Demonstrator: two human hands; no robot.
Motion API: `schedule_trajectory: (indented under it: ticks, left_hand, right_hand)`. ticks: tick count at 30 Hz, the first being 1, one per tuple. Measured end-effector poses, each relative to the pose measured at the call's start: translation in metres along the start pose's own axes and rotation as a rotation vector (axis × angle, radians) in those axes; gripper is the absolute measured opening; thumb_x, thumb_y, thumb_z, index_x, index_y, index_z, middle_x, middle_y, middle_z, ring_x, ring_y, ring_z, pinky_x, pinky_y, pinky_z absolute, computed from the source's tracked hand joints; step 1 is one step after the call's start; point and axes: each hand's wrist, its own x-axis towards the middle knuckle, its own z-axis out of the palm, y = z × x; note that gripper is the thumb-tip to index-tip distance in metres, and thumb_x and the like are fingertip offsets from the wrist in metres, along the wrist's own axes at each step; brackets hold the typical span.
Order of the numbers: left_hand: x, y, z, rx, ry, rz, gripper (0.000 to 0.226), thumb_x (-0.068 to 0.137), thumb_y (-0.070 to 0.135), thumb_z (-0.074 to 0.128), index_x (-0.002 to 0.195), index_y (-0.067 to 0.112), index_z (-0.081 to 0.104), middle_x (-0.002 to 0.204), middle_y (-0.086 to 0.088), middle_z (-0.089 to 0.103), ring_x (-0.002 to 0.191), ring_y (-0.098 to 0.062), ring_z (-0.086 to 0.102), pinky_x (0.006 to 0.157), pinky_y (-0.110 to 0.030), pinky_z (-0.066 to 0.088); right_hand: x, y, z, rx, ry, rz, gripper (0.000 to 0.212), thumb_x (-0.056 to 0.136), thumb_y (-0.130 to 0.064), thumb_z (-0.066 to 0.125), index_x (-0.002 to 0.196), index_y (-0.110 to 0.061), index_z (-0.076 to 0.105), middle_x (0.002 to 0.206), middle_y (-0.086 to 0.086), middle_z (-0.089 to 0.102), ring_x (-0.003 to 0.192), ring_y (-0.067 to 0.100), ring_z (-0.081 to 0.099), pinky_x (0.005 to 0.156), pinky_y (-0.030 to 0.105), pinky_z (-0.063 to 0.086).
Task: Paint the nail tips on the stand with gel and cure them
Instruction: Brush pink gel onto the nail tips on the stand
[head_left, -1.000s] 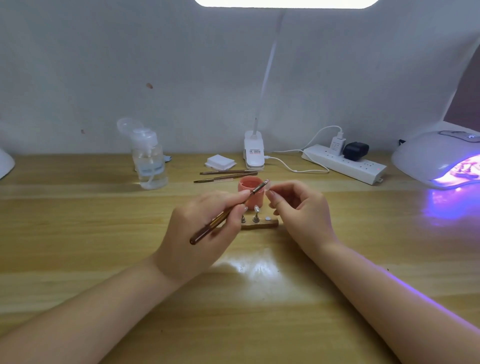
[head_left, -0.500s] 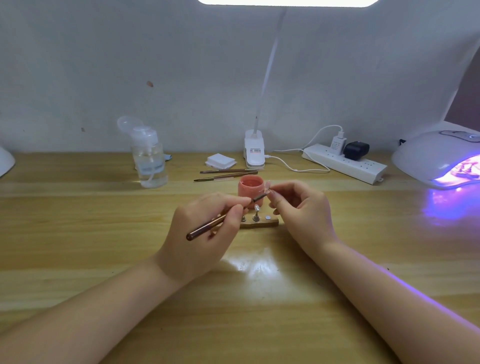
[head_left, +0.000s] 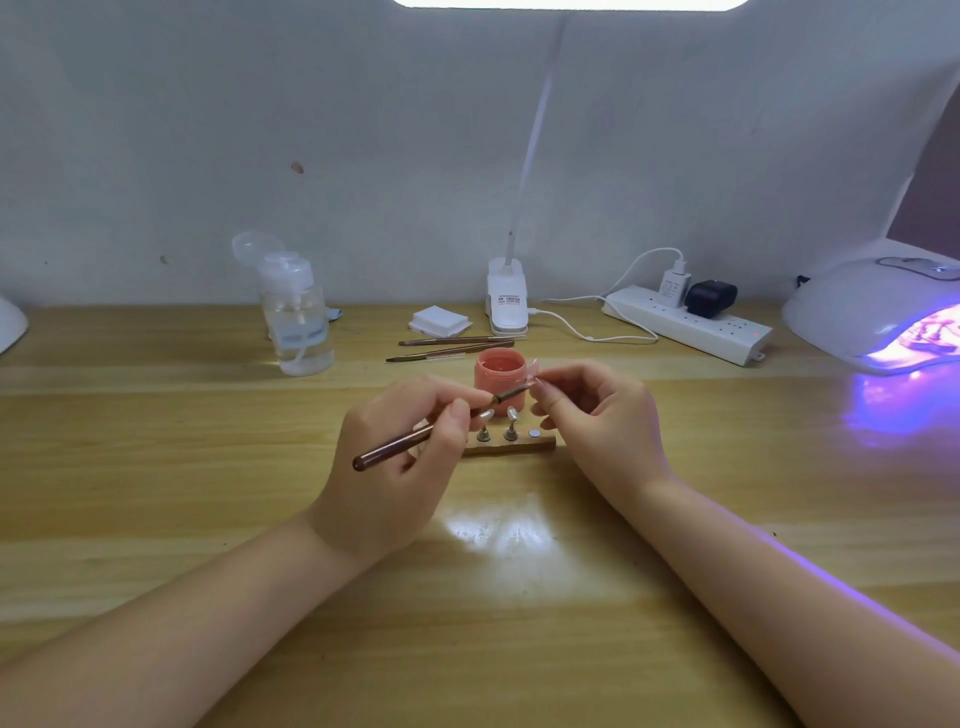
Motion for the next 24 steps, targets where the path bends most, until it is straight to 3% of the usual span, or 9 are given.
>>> schedule_trajectory:
  ticks: [5, 8, 12, 18, 24]
  left_hand:
    - [0.003, 0.005, -0.001, -0.132, 0.061, -0.026, 0.022, 0.095, 0.025, 0.05, 0.111, 0.026, 0.065, 0.097, 0.011, 0.074, 0.095, -0.012, 0.071, 0.084, -0.032, 0.056]
    - [0.005, 0.007, 0.0, -0.228, 0.09, -0.074, 0.026, 0.091, 0.028, 0.059, 0.116, 0.026, 0.066, 0.106, 0.001, 0.073, 0.102, -0.024, 0.069, 0.091, -0.045, 0.054]
    - [0.004, 0.01, 0.001, -0.237, 0.064, -0.104, 0.033, 0.086, 0.028, 0.062, 0.119, 0.028, 0.064, 0.107, 0.001, 0.073, 0.103, -0.024, 0.069, 0.09, -0.044, 0.055]
    - [0.005, 0.012, 0.0, -0.199, 0.003, -0.042, 0.033, 0.094, 0.026, 0.055, 0.127, 0.028, 0.059, 0.114, 0.009, 0.072, 0.108, -0.02, 0.068, 0.094, -0.045, 0.053]
    - [0.003, 0.013, 0.0, -0.201, 0.024, 0.01, 0.026, 0.095, 0.024, 0.056, 0.12, 0.024, 0.063, 0.111, 0.009, 0.073, 0.105, -0.019, 0.069, 0.09, -0.049, 0.054]
  right_hand:
    - [0.005, -0.004, -0.004, 0.074, 0.055, 0.014, 0.015, 0.085, -0.008, 0.071, 0.083, -0.023, 0.072, 0.07, -0.005, 0.072, 0.067, 0.014, 0.068, 0.068, 0.03, 0.058]
    - [0.011, -0.007, -0.007, 0.134, 0.116, 0.013, 0.006, 0.085, -0.007, 0.073, 0.088, -0.013, 0.074, 0.073, 0.002, 0.073, 0.068, 0.014, 0.069, 0.066, 0.024, 0.056]
    - [0.012, -0.014, -0.01, 0.19, 0.137, 0.001, 0.011, 0.083, -0.006, 0.074, 0.089, -0.015, 0.075, 0.077, 0.0, 0.074, 0.069, 0.009, 0.069, 0.063, 0.014, 0.052]
    - [0.01, -0.024, -0.011, 0.205, 0.11, -0.016, 0.008, 0.084, -0.011, 0.074, 0.09, -0.015, 0.075, 0.073, 0.002, 0.074, 0.064, 0.015, 0.069, 0.062, 0.022, 0.055]
    - [0.009, -0.03, -0.012, 0.239, 0.071, -0.028, 0.01, 0.084, -0.01, 0.073, 0.086, -0.019, 0.075, 0.071, 0.0, 0.073, 0.065, 0.017, 0.07, 0.061, 0.022, 0.055]
